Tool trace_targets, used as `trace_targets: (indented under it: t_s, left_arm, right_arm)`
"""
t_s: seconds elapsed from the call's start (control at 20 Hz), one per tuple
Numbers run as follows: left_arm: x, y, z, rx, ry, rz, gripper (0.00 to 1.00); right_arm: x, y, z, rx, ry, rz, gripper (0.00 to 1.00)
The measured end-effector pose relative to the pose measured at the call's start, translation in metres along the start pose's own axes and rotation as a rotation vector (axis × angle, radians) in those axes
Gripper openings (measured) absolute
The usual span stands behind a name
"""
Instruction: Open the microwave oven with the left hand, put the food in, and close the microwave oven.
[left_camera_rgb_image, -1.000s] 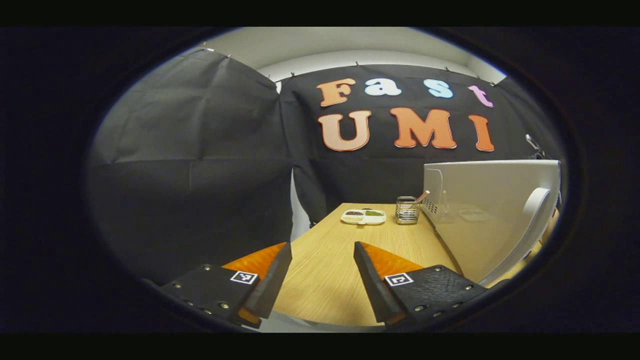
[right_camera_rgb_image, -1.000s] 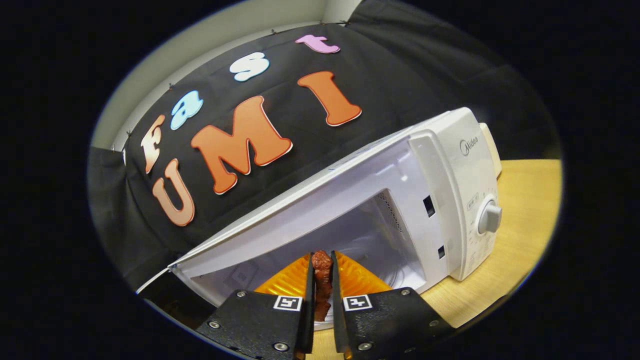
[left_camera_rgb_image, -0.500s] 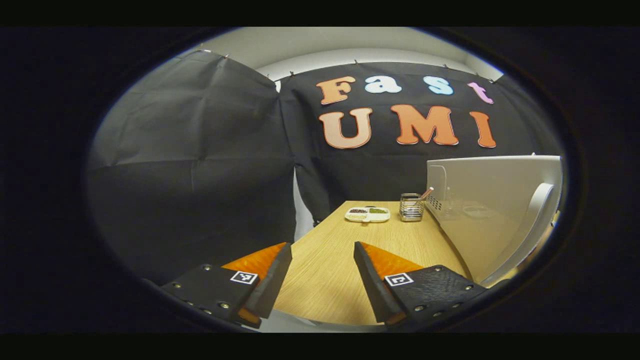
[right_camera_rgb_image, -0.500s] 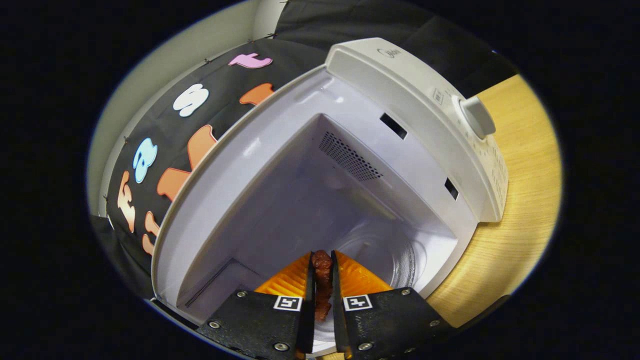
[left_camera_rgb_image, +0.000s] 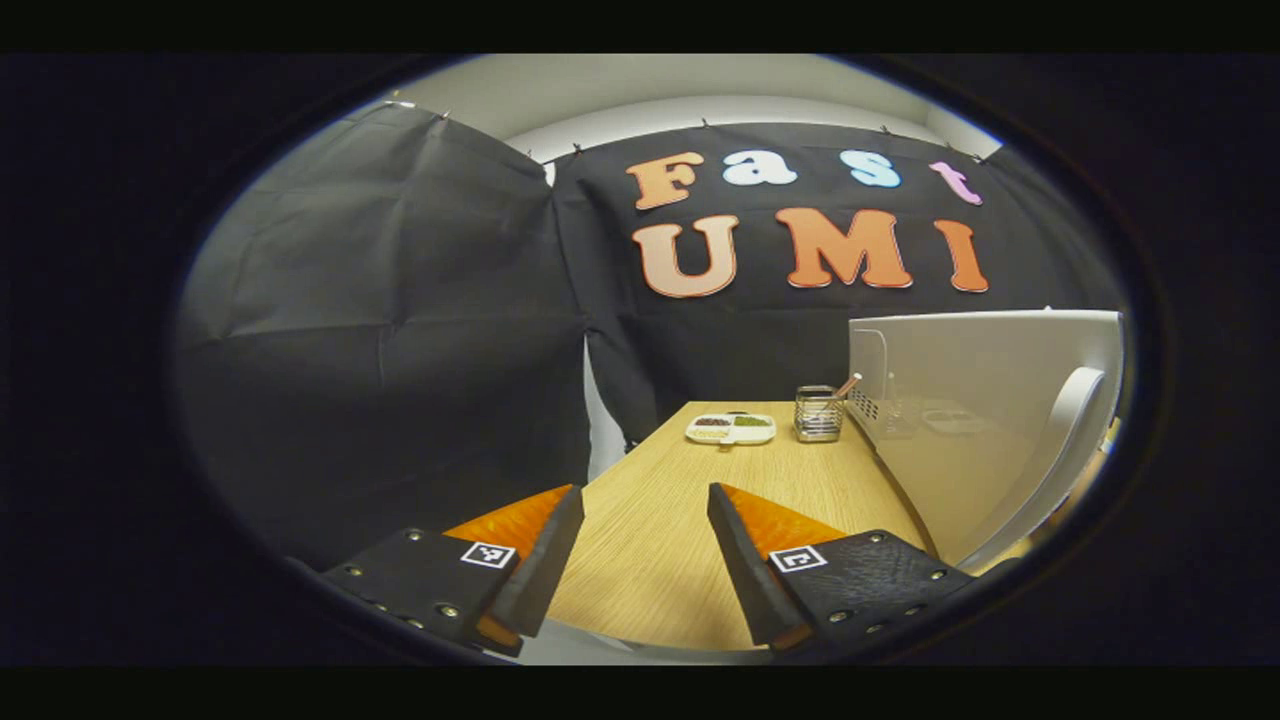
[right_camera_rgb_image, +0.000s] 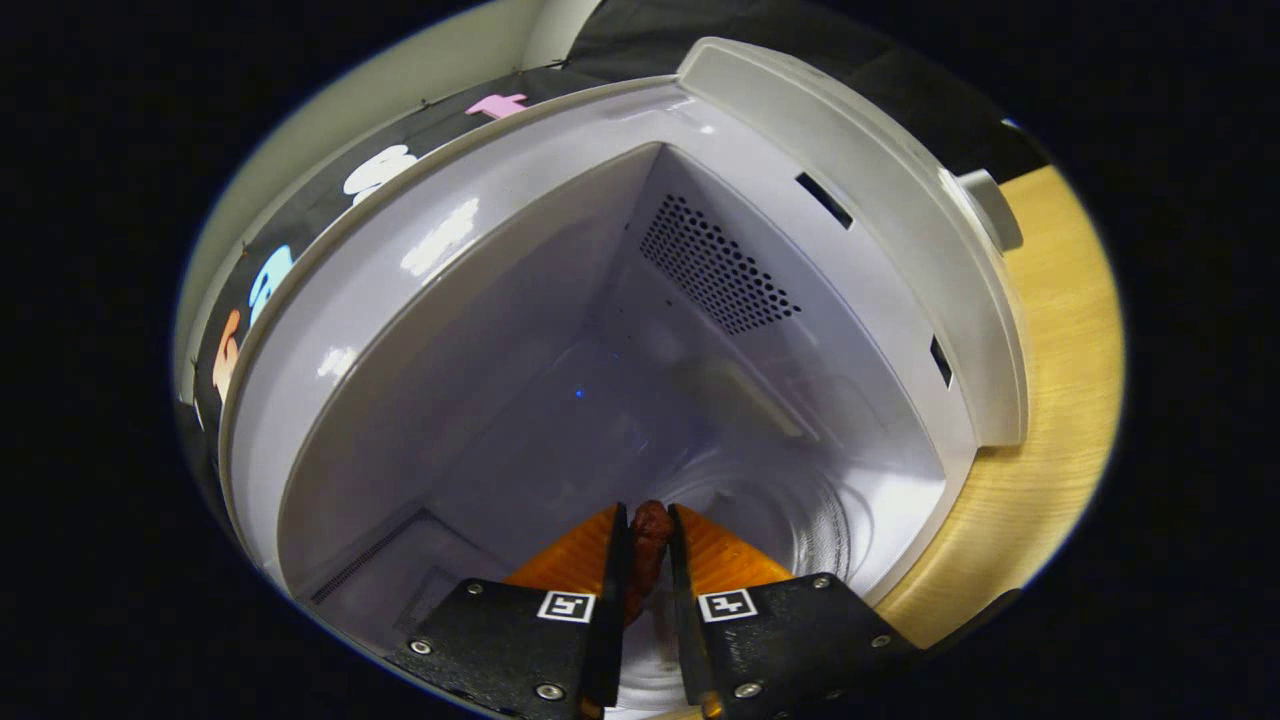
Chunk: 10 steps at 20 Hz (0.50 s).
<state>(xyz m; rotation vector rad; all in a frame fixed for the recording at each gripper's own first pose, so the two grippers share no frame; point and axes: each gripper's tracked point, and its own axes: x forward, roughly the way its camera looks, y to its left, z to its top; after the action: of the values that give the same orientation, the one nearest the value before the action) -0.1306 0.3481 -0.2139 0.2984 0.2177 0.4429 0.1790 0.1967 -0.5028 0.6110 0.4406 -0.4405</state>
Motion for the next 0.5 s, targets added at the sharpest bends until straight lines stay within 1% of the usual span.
trace_targets:
  t_s: [0.05, 0.1, 0.15, 0.2, 0.25, 0.3, 0.35, 0.4, 0.45, 0.5]
  left_arm:
    - [-0.001, -0.002, 0.000, 0.000, -0.002, -0.004, 0.76]
    - [-0.001, -0.004, 0.002, 0.001, -0.003, -0.008, 0.76]
    - [-0.002, -0.004, 0.001, 0.001, -0.003, -0.009, 0.76]
    - [-0.002, -0.005, 0.001, 0.001, -0.001, -0.006, 0.76]
    - [-0.003, -0.007, 0.003, 0.000, -0.005, -0.006, 0.76]
    - [-0.003, -0.010, 0.005, -0.001, -0.009, -0.012, 0.76]
    - [-0.005, -0.013, 0.006, 0.000, -0.012, -0.017, 0.76]
    - [-0.005, -0.015, 0.006, 0.002, -0.009, -0.020, 0.76]
    - [-0.006, -0.017, 0.006, 0.003, -0.010, -0.022, 0.76]
    - [-0.006, -0.021, 0.009, 0.000, -0.015, -0.028, 0.76]
  right_arm:
    - [0.000, 0.000, 0.000, -0.042, 0.012, 0.002, 0.29]
    - [-0.001, 0.001, 0.003, -0.070, 0.016, 0.002, 0.31]
    - [-0.001, -0.001, 0.007, -0.095, 0.010, -0.010, 0.36]
    - [-0.001, -0.010, 0.009, -0.137, 0.008, -0.032, 0.39]
    - [-0.001, -0.017, 0.011, -0.175, 0.010, -0.045, 0.46]
    - [-0.004, -0.017, 0.016, -0.191, 0.010, -0.044, 0.49]
    - [-0.005, -0.015, 0.022, -0.207, -0.001, -0.036, 0.57]
    - [-0.008, -0.016, 0.031, -0.236, -0.024, -0.033, 0.60]
    - [-0.011, -0.015, 0.040, -0.261, -0.045, -0.023, 0.71]
    - [-0.015, -0.016, 0.045, -0.278, -0.055, -0.021, 0.75]
